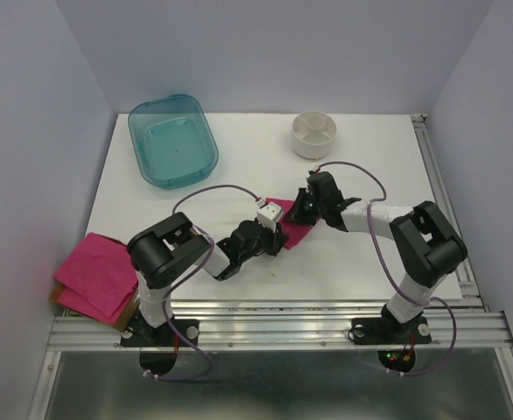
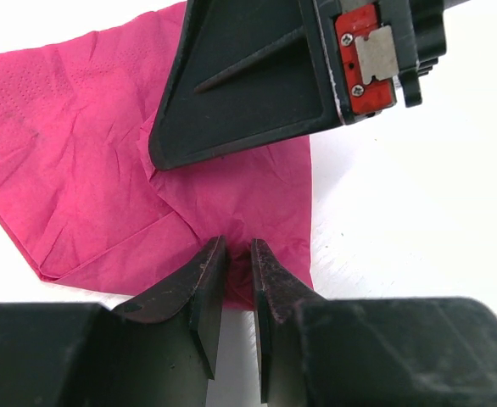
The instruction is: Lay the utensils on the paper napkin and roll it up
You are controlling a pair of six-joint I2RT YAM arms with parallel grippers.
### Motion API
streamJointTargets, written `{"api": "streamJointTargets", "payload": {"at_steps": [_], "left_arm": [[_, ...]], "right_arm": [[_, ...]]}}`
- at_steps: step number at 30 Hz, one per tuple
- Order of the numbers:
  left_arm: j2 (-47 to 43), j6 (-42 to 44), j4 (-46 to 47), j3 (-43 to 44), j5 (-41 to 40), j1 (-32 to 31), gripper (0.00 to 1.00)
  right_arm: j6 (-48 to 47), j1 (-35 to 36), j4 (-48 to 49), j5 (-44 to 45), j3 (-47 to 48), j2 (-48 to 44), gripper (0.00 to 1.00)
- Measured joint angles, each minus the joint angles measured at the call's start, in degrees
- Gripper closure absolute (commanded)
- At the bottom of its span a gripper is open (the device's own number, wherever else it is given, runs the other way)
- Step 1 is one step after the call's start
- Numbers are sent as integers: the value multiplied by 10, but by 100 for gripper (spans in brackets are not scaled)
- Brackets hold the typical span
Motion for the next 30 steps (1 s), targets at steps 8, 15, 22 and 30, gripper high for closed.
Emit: {"api": "streamJointTargets", "payload": {"at_steps": [8,15,22,30], "left_arm": [[0,-5,0,0,0,0,71],[0,-7,0,0,0,0,71],[0,-9,0,0,0,0,71],[0,-9,0,0,0,0,71]], "right_arm": [[-4,0,2,14,-1,-24,99],[-17,0,6,24,-1,-59,99],[-22,0,7,26,-8,-59,99],[-22,0,11,24,-14,-45,99]]}}
